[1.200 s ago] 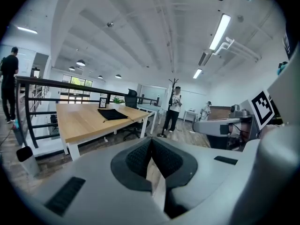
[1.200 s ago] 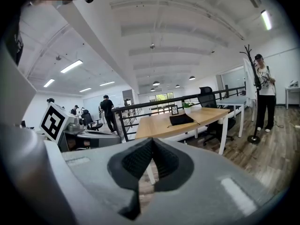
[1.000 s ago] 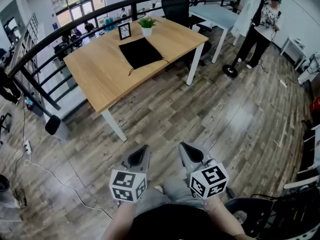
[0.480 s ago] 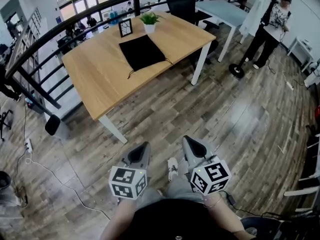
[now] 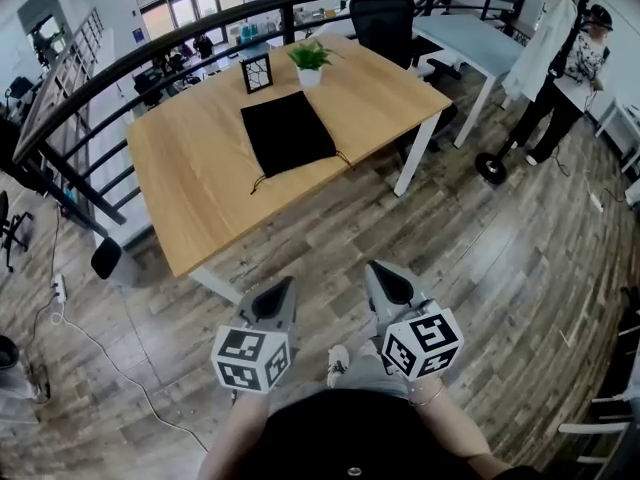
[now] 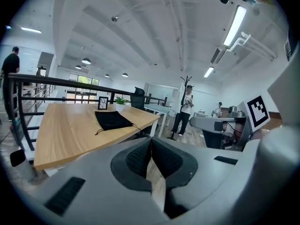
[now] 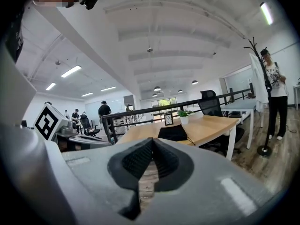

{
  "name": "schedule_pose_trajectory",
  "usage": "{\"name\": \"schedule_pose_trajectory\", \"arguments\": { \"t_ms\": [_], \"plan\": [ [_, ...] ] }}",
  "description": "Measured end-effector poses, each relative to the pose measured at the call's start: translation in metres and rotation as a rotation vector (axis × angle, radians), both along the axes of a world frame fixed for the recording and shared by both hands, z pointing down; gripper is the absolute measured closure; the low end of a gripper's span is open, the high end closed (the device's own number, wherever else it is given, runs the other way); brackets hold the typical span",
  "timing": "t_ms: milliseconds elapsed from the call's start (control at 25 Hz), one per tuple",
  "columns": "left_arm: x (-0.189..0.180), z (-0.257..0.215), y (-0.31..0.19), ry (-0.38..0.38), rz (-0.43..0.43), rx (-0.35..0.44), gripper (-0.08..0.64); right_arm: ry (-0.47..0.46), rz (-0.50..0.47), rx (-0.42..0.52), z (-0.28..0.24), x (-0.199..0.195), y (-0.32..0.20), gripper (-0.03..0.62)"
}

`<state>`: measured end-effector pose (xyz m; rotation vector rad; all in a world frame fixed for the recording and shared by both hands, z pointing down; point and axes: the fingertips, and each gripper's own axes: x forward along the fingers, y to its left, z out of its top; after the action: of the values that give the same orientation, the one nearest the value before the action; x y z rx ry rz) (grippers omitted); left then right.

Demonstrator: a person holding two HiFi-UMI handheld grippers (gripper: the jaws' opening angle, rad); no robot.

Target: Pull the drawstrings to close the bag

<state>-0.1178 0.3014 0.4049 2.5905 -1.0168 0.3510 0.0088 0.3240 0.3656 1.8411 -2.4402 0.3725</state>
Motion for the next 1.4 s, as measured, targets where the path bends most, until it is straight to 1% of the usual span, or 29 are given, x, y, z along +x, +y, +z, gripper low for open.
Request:
{"name": "schedule_pose_trajectory", "arguments": {
  "t_ms": [200,360,560,760,960,1080,1200,1400],
  "plan": [
    [0.027,0.0,-0.034,-0.001,-0.03,-0.002,0.545,0.008,-0.052,-0.009,0.002,0.021,-0.03,0.592],
    [0.048,0.008,-0.042,0.0,-0.037,-0.026,0.545,0.001,-0.067,-0.011,0.004,0.034,-0.036,0.592],
    [0.061,0.02,-0.047,-0.018,-0.033,-0.066,0.545,-0.022,-0.105,-0.042,0.016,0.042,-0.041,0.592],
    [0.067,0.024,-0.064,-0.02,-0.036,-0.075,0.545,-0.038,-0.102,-0.068,0.027,0.053,-0.052,0.592],
    [0.076,0.032,-0.09,-0.021,-0.032,-0.094,0.545,-0.043,-0.084,-0.083,0.034,0.068,-0.076,0.592],
    [0.081,0.038,-0.108,-0.019,-0.024,-0.106,0.545,-0.036,-0.076,-0.096,0.039,0.075,-0.095,0.592],
    [0.085,0.038,-0.13,-0.022,-0.023,-0.109,0.545,-0.036,-0.081,-0.101,0.039,0.078,-0.125,0.592],
    [0.087,0.042,-0.182,-0.022,-0.035,-0.113,0.545,-0.034,-0.125,-0.119,0.047,0.072,-0.184,0.592]
  ]
}}
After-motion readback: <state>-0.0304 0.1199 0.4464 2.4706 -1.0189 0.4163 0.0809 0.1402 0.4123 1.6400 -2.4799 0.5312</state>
